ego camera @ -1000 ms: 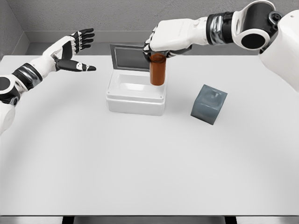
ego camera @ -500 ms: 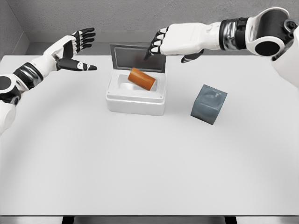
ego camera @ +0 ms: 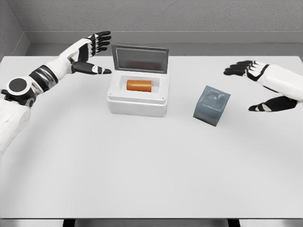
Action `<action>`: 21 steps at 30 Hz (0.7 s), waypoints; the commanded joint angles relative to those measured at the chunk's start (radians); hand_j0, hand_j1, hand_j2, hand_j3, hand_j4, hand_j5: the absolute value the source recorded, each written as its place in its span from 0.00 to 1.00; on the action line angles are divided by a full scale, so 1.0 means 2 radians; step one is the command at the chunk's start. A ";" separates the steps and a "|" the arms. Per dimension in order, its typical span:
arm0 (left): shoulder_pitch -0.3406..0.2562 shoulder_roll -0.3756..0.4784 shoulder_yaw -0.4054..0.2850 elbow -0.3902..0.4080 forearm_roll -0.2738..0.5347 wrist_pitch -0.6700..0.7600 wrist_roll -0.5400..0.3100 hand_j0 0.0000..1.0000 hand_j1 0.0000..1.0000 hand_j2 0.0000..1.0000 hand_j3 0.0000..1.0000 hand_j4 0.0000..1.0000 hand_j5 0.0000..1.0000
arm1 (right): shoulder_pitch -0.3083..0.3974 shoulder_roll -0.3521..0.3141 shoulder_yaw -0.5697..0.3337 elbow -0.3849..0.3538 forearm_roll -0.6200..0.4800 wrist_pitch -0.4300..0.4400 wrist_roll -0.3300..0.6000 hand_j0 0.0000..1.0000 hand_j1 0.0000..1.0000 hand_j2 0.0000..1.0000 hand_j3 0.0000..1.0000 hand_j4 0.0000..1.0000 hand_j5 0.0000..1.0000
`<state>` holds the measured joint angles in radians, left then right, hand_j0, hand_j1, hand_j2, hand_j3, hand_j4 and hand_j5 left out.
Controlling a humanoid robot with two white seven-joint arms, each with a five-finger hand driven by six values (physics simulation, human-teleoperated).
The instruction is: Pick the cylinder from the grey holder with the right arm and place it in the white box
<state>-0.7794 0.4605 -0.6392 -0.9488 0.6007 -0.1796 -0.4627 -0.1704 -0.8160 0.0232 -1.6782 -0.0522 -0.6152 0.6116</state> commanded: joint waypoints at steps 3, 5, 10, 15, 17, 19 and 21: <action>0.000 -0.007 0.000 -0.003 0.003 -0.001 0.000 1.00 1.00 1.00 1.00 1.00 1.00 | 0.055 0.057 -0.081 0.001 -0.050 0.002 0.000 1.00 1.00 1.00 1.00 1.00 1.00; 0.000 -0.010 0.000 -0.004 0.002 -0.001 0.000 1.00 1.00 1.00 1.00 1.00 1.00 | 0.074 0.072 -0.100 -0.003 -0.051 0.002 0.000 1.00 1.00 1.00 1.00 1.00 1.00; 0.002 -0.010 0.001 -0.008 -0.001 -0.004 0.000 1.00 1.00 1.00 1.00 1.00 1.00 | 0.091 0.087 -0.113 -0.001 -0.049 0.002 0.000 1.00 1.00 1.00 1.00 1.00 1.00; 0.008 -0.006 0.004 -0.027 0.000 -0.004 0.000 1.00 1.00 1.00 1.00 1.00 1.00 | 0.092 0.088 -0.111 -0.002 -0.049 0.002 0.000 1.00 1.00 1.00 1.00 1.00 1.00; 0.013 -0.004 0.004 -0.037 0.000 -0.005 0.000 1.00 1.00 1.00 1.00 1.00 1.00 | 0.093 0.088 -0.111 -0.002 -0.049 0.002 0.000 1.00 1.00 1.00 1.00 1.00 1.00; 0.019 -0.002 0.004 -0.053 0.000 -0.005 0.000 1.00 1.00 1.00 1.00 1.00 1.00 | 0.093 0.089 -0.111 -0.002 -0.049 0.002 0.000 1.00 1.00 1.00 1.00 1.00 1.00; 0.025 -0.001 0.006 -0.064 0.000 -0.005 0.000 1.00 1.00 1.00 1.00 1.00 1.00 | 0.092 0.089 -0.111 -0.002 -0.049 0.002 0.000 1.00 1.00 1.00 1.00 1.00 1.00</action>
<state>-0.7256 0.4568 -0.6313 -1.0494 0.5884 -0.1880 -0.4618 0.0138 -0.6382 -0.1991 -1.6821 -0.1419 -0.6136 0.6113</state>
